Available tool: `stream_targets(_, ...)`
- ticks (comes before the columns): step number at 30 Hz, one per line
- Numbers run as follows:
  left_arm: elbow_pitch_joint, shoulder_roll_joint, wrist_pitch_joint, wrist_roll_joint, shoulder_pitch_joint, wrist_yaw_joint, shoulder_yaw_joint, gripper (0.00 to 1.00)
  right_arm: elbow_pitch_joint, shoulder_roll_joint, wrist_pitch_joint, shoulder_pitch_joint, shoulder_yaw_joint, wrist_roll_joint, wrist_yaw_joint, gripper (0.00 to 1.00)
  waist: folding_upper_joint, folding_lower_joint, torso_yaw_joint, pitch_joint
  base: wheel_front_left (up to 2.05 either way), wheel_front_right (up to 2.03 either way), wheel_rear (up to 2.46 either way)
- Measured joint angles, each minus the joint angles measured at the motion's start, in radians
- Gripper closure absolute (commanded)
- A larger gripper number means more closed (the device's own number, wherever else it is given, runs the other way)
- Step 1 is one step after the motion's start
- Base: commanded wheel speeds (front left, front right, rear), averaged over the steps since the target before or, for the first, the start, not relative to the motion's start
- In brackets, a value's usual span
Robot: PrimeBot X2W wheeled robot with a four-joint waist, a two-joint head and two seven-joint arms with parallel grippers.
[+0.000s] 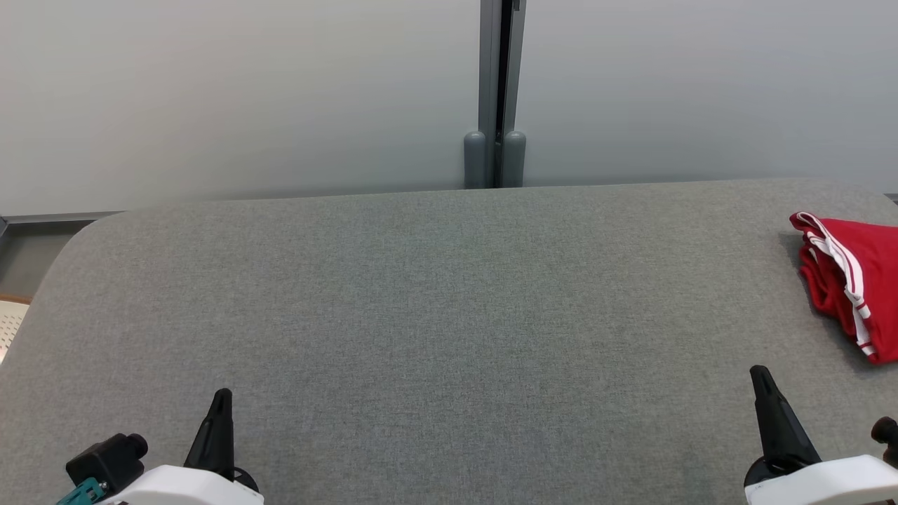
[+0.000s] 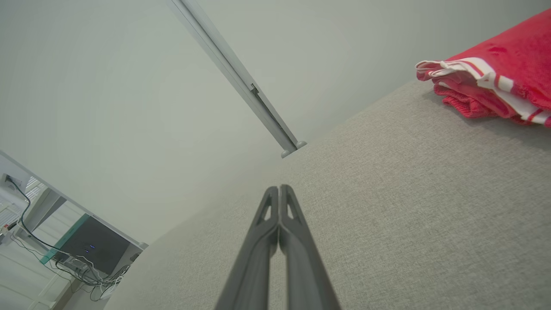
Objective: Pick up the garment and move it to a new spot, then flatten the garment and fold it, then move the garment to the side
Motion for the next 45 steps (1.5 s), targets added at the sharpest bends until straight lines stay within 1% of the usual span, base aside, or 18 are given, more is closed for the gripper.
stream_targets(14,0.002,-0.021,0.044,-0.173,-0.023,-0.026,0.046,1.00,0.045,-0.003,0.001,-0.043,-0.011,0.190,0.000,1.00,0.0000,0.0000,-0.005,0.005,0.00,0.00,0.00)
stream_targets(45,0.006,-0.060,0.122,-0.471,-0.076,-0.077,0.129,1.00,0.123,-0.004,0.010,-0.115,-0.033,0.518,0.000,1.00,0.0000,0.0000,-0.017,0.015,0.00,0.00,0.00)
